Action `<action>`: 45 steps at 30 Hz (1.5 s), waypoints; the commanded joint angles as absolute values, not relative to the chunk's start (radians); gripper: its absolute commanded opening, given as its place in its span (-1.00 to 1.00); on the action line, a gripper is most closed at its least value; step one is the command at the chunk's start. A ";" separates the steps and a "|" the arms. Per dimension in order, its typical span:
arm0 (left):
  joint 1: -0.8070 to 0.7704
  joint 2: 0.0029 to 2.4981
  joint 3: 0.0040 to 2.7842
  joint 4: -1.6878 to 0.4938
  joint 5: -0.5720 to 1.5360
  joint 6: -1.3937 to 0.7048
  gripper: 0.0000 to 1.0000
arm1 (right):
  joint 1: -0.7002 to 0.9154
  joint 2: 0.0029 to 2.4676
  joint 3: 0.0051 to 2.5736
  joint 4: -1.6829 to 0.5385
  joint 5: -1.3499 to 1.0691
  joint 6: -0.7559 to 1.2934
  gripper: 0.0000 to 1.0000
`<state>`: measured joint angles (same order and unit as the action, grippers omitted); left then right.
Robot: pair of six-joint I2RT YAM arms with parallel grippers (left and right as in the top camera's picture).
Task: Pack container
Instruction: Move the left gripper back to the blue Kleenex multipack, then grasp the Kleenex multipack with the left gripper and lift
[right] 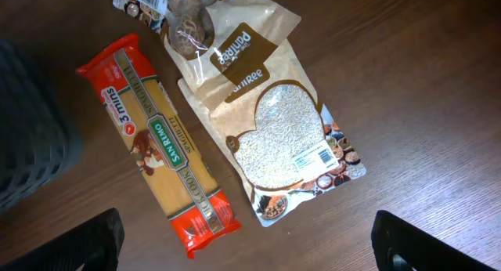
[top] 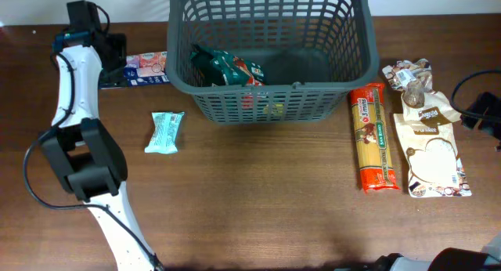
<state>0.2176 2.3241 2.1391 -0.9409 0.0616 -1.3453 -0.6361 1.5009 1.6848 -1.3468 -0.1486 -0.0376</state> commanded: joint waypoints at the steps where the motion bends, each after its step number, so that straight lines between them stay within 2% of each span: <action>1: 0.226 2.375 2.142 -0.943 0.044 -1.366 0.65 | -0.642 1.493 1.690 -1.347 -0.158 -0.036 0.98; 26: 0.231 2.550 2.142 -0.891 0.020 -1.369 0.54 | -0.642 1.493 1.690 -1.347 -0.158 -0.036 0.98; 35: 0.237 2.581 2.142 -0.915 0.018 -1.369 0.14 | -0.642 1.493 1.690 -1.347 -0.158 -0.036 0.98; 36: 0.237 2.584 2.142 -0.910 0.017 -1.375 0.18 | -0.642 1.493 1.690 -1.347 -0.158 -0.036 0.99; 38: 0.240 2.587 2.142 -0.893 0.017 -1.376 0.45 | -0.642 1.493 1.690 -1.347 -0.158 -0.036 0.98; 41: 0.242 2.587 2.142 -0.881 0.002 -1.375 0.47 | -0.642 1.493 1.690 -1.347 -0.158 -0.036 0.98; 43: 0.242 2.587 2.142 -0.878 -0.007 -1.376 0.60 | -0.642 1.493 1.690 -1.347 -0.158 -0.036 0.98; 45: 0.243 2.590 2.142 -0.875 -0.018 -1.376 0.63 | -0.642 1.493 1.690 -1.347 -0.158 -0.036 0.98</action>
